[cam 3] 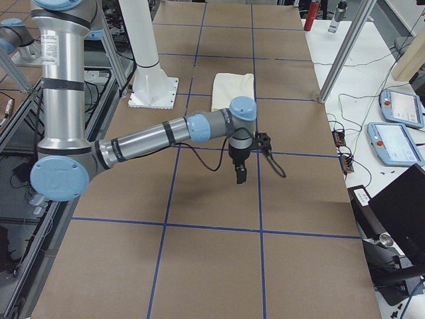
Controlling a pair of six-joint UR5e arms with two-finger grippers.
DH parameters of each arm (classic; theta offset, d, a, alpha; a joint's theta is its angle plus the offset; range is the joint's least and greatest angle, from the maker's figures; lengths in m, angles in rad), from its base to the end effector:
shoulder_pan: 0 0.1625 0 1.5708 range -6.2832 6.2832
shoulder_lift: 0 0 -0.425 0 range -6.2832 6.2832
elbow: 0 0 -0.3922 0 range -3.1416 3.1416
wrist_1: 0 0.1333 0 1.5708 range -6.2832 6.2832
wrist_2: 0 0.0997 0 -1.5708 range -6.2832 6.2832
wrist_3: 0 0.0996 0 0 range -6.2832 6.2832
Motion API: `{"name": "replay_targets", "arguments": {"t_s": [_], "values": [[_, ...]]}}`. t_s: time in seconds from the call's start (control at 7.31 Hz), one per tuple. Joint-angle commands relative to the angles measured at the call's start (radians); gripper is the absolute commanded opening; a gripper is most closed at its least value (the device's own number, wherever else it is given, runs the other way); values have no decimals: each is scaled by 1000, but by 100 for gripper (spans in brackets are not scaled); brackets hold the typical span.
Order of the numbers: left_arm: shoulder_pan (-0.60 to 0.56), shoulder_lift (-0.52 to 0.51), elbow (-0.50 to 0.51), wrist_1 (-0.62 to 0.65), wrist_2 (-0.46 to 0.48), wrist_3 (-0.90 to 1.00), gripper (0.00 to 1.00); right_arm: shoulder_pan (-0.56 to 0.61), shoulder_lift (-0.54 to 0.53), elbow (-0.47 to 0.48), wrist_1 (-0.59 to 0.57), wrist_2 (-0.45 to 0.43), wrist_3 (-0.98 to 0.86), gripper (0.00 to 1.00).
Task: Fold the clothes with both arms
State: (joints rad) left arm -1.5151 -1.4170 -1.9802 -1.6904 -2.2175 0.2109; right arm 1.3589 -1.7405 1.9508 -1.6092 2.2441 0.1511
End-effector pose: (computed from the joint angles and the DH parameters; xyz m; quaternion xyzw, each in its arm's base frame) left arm -0.0489 -0.4396 0.5207 0.2005 0.2975 0.1825 0.9154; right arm -0.0194 -0.4288 0.5592 0.0203 -0.3383 -0.0569 0.9391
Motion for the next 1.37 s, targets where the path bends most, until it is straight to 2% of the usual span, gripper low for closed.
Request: {"name": "replay_targets", "arguments": {"t_s": [0.0, 0.27, 0.55, 0.68, 0.96, 1.23], "values": [[-109, 49, 84, -8, -36, 25, 100, 67, -163, 0, 41, 87, -15, 100], [-116, 70, 98, 8, -33, 13, 100, 165, -186, -7, 31, 114, -19, 100], [-108, 61, 162, -18, 7, 18, 100, 164, -182, -20, 37, 48, -21, 100], [-108, 58, 187, -47, 9, 19, 100, 164, -174, -20, 34, 48, -21, 100], [-109, 69, 187, -40, -5, 28, 100, 164, -180, -20, 37, 37, -38, 100], [-109, 67, 182, 44, -74, 27, 100, 152, -182, -17, 37, 34, -136, 100]]}}
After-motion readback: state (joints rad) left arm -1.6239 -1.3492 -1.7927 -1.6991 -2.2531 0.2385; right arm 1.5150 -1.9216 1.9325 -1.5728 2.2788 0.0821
